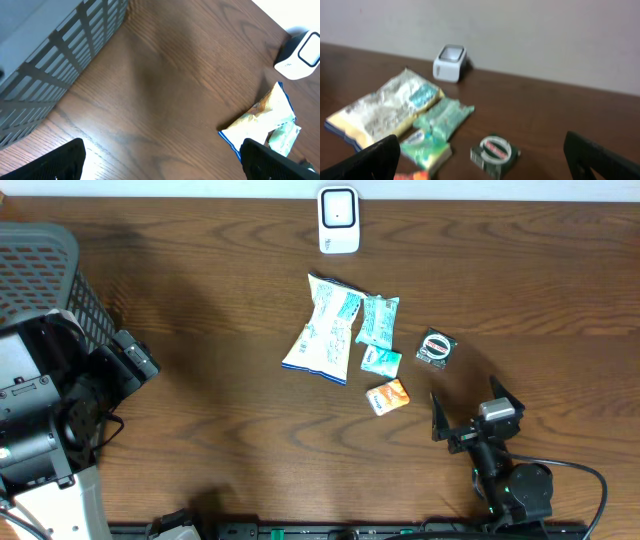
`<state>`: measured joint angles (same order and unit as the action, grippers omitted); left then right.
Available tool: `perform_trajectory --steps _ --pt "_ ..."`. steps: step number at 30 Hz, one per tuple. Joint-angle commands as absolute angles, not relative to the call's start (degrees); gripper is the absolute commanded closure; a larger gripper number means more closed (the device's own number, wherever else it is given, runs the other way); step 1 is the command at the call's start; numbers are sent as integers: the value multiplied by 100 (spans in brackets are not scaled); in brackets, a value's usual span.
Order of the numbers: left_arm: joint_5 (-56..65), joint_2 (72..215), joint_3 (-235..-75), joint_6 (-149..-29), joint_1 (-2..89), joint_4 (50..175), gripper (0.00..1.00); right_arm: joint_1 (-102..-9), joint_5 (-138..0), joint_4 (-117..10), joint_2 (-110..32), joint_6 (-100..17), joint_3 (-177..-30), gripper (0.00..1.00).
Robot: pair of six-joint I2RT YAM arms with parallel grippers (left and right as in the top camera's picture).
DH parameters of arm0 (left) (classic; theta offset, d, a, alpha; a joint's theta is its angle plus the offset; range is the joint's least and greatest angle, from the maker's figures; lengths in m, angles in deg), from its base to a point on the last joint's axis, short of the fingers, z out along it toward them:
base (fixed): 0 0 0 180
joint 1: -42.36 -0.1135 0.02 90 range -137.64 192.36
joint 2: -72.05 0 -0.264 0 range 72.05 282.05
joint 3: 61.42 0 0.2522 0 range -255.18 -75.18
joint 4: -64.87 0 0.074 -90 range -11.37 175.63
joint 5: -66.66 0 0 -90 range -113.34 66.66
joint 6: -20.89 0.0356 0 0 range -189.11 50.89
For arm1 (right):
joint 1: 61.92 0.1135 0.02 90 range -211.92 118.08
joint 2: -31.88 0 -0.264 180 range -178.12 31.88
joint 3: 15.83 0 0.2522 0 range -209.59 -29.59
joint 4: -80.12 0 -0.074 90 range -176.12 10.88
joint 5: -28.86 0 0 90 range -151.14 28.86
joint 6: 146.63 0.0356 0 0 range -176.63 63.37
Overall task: Scan the item barcode
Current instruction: 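Move the right gripper forward to the white snack bag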
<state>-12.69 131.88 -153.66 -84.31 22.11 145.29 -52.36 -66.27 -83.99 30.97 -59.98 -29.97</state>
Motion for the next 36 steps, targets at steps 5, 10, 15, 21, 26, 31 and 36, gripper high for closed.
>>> perform_trajectory --steps 5,10,15,21,26,31,36 --pt "-1199 13202 -15457 -8437 2180 14546 2 -5196 -9289 -9706 3124 -3675 -2990 1" --pt "-1199 13202 -15457 -8437 2180 14546 2 -5196 -9014 -10860 3124 -3668 -2990 1" --pt "-1199 13202 -15457 -8437 2180 14546 2 -5196 -8692 -13104 3124 -3671 -2993 1" --pt "-1199 13202 -15457 -8437 2180 14546 3 -5196 -7868 -13498 3025 -3876 -3775 1" --pt "-1199 13202 -15457 -8437 2180 14546 2 -5196 -8653 -11660 1937 -5271 -5471 1" --pt "-1199 13202 -15457 -8437 2180 14546 3 -5196 -9280 -8877 120 -6724 -7115 1" --pt "-1199 13202 -15457 -8437 2180 14546 2 -5194 -9674 -6650 -2124 -7002 -8691 1"
